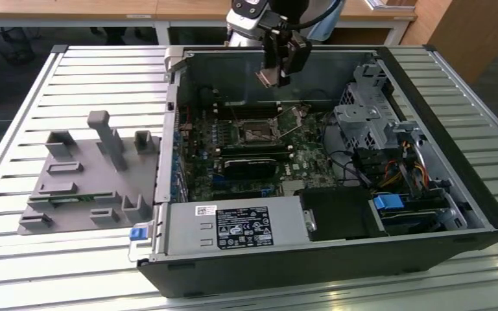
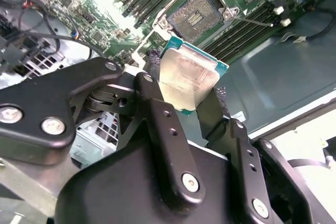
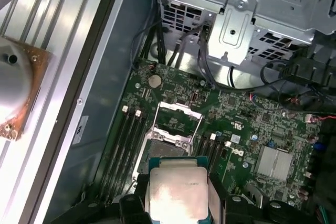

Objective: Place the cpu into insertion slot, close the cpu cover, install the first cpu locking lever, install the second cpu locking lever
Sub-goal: 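Place the cpu into insertion slot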

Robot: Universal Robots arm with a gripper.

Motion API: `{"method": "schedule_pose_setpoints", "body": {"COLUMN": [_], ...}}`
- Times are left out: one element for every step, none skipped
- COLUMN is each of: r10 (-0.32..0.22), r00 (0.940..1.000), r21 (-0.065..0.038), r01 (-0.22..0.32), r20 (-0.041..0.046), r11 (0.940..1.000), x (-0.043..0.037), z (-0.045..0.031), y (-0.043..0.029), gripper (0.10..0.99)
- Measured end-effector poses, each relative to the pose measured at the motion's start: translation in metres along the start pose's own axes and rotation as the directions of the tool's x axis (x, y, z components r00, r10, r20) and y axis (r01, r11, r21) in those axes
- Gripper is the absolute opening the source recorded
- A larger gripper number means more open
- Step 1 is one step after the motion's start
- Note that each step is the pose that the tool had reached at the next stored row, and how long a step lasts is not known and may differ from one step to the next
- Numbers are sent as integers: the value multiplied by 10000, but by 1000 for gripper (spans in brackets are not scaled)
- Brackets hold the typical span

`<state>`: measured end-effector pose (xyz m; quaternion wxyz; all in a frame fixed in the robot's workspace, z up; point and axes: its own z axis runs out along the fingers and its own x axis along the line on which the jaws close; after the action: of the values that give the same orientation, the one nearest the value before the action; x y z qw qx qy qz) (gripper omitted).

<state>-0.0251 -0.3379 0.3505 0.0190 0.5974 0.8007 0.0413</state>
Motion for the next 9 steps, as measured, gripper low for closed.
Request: {"method": "schedule_pose_setpoints", "body": {"r10": [132,254,373,495,626,747,867,990,1109], "r00": [9999,9997,9993,9988,9980,9972,9962,9951,9938], "r21": [-2,-4,-7,-10,-13,-16,-19,-23,-26], "r01": [-132,-254,-373,-495,-626,-747,-867,-989,-1109], "r20": [12,24,34,45,57,67,77,88,99], "r11": [9999,9997,9993,9988,9980,9972,9962,9951,9938], "x": [1,1,2,3,3,4,4,5,6], "z": [2,3,5,7,9,11,13,15,16], "y": [0,0,0,0,0,0,0,0,0], "gripper": [529,529,529,529,529,529,529,529,529]}}
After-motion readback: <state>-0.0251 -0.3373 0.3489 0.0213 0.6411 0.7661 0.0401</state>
